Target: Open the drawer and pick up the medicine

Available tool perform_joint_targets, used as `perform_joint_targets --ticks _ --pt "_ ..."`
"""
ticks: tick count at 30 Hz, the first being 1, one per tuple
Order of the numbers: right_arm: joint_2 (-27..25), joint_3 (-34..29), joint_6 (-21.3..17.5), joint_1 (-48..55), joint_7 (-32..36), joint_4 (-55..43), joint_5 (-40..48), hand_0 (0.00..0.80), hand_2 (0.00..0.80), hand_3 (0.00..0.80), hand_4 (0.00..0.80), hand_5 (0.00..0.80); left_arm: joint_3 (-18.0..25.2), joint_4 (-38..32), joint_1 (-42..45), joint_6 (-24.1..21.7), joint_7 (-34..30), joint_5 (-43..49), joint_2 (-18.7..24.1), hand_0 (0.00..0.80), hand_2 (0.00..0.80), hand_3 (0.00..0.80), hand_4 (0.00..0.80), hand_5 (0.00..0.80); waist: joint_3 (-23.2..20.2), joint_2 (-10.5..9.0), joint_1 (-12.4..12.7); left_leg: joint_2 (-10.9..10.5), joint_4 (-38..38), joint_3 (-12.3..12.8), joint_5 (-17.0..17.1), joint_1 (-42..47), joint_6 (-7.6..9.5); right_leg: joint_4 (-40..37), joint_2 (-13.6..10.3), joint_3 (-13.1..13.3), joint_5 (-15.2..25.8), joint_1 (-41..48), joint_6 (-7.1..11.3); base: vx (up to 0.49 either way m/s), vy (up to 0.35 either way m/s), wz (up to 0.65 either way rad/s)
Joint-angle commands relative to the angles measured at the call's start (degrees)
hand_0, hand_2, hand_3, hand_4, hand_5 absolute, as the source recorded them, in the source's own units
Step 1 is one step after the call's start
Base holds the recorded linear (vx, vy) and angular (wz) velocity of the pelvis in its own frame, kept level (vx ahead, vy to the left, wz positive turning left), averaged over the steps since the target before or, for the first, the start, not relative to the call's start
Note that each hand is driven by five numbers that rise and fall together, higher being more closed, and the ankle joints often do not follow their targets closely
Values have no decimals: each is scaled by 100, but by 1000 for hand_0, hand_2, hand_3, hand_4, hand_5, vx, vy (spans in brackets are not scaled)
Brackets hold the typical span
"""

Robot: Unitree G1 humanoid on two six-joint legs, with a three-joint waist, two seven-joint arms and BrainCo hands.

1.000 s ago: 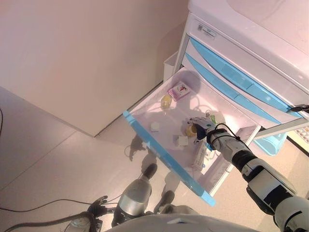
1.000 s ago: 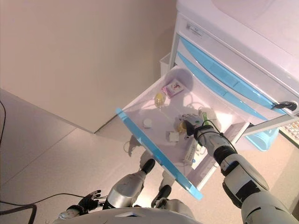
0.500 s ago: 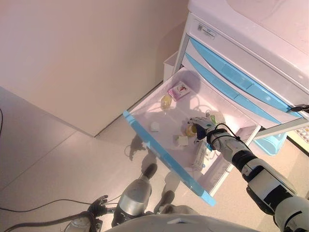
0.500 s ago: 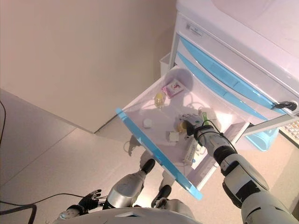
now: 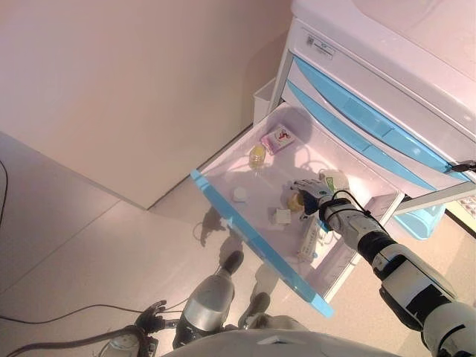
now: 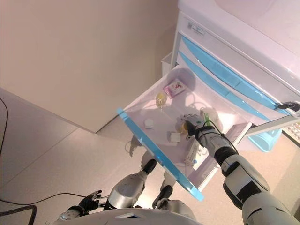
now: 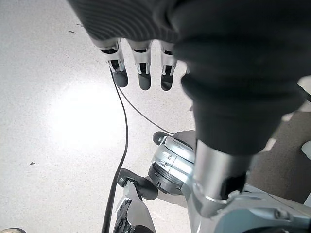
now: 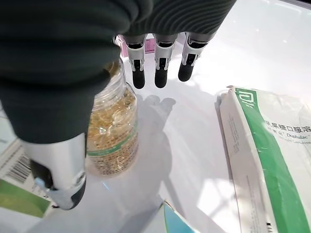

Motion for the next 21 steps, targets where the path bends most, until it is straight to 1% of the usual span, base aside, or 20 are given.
perform_joint_targets --ticks 1,11,13,14,15,16,17,19,20,21 --pt "-81 125 64 -176 -230 -126 -154 0 0 0 0 0 -278 4 198 -76 -16 170 35 0 0 0 0 0 -87 59 81 -235 147 259 -684 244 338 99 -454 399 928 -414 611 0 0 0" --pt "-55 121 139 -161 -197 -86 -123 0 0 0 0 0 -276 9 200 -94 -12 207 27 0 0 0 0 0 -96 48 107 -237 139 232 -680 240 331 83 -448 372 923 -399 601 0 0 0" --pt "-51 126 137 -152 -233 -85 -134 176 176 176 176 176 -288 2 201 -92 -10 198 32 0 0 0 0 0 -95 51 109 -238 132 222 -680 245 331 86 -445 369 921 -403 597 0 0 0" --pt "-44 122 149 -153 -218 -97 -133 430 430 430 430 430 -286 0 201 -89 -6 201 27 0 0 0 0 0 -98 53 108 -237 130 221 -677 246 328 88 -447 367 921 -405 598 0 0 0" --pt "-37 113 139 -161 -223 -81 -164 609 609 609 609 609 -285 1 192 -83 -11 195 26 0 0 0 0 0 -97 59 107 -236 126 221 -674 246 329 91 -450 367 921 -410 599 0 0 0" --pt "-44 113 129 -160 -229 -76 -164 649 649 649 649 649 -284 -4 187 -72 -17 189 28 0 0 0 0 0 -99 60 106 -237 123 223 -670 244 329 88 -449 368 922 -409 601 0 0 0" --pt "-55 113 118 -159 -229 -76 -154 653 653 653 653 653 -279 -2 187 -72 -21 192 28 0 0 0 0 0 -99 60 105 -238 119 219 -667 243 329 84 -446 371 922 -408 598 0 0 0" --pt "-65 113 111 -161 -232 -73 -160 718 718 718 718 718 -285 -1 186 -71 -17 182 24 0 0 0 0 0 -98 57 106 -240 114 220 -667 240 329 74 -448 365 924 -406 597 -4 2 2" --pt "-58 115 110 -154 -246 -70 -163 718 718 718 718 718 -283 6 190 -78 -16 179 24 0 0 0 0 0 -100 55 106 -239 112 218 -667 241 329 75 -448 364 925 -409 597 -6 3 6" --pt "-50 114 93 -153 -256 -50 -176 756 756 756 756 756 -269 23 189 -91 -28 192 27 0 0 0 0 0 -100 52 108 -241 116 219 -667 239 328 76 -447 361 927 -411 596 -2 1 6"
